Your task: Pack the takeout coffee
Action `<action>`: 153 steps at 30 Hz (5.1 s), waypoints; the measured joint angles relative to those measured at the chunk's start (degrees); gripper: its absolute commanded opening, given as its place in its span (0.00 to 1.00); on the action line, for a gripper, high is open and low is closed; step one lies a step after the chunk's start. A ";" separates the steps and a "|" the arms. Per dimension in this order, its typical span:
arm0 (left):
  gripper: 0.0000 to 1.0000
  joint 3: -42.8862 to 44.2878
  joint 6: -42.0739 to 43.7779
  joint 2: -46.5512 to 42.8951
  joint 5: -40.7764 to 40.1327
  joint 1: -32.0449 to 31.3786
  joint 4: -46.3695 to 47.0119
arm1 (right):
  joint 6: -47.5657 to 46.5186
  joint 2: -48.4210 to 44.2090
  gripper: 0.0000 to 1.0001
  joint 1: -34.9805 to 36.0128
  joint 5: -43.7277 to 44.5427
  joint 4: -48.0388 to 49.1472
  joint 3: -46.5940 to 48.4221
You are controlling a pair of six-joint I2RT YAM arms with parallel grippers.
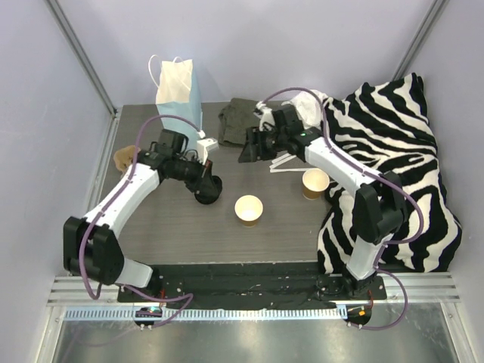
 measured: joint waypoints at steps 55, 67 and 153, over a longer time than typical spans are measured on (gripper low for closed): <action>0.00 11.96 6.95 26.10 -6.40 18.47 -1.46 | -0.33 -7.39 0.62 -12.17 -2.49 -4.72 -5.22; 0.00 8.13 11.28 -0.87 -3.02 5.14 -6.16 | -10.69 -7.17 0.85 -12.41 -7.65 -14.62 2.05; 1.00 -11.67 -61.83 -18.73 15.96 1.40 32.22 | -59.60 -52.70 0.01 18.88 29.16 -1.75 -23.50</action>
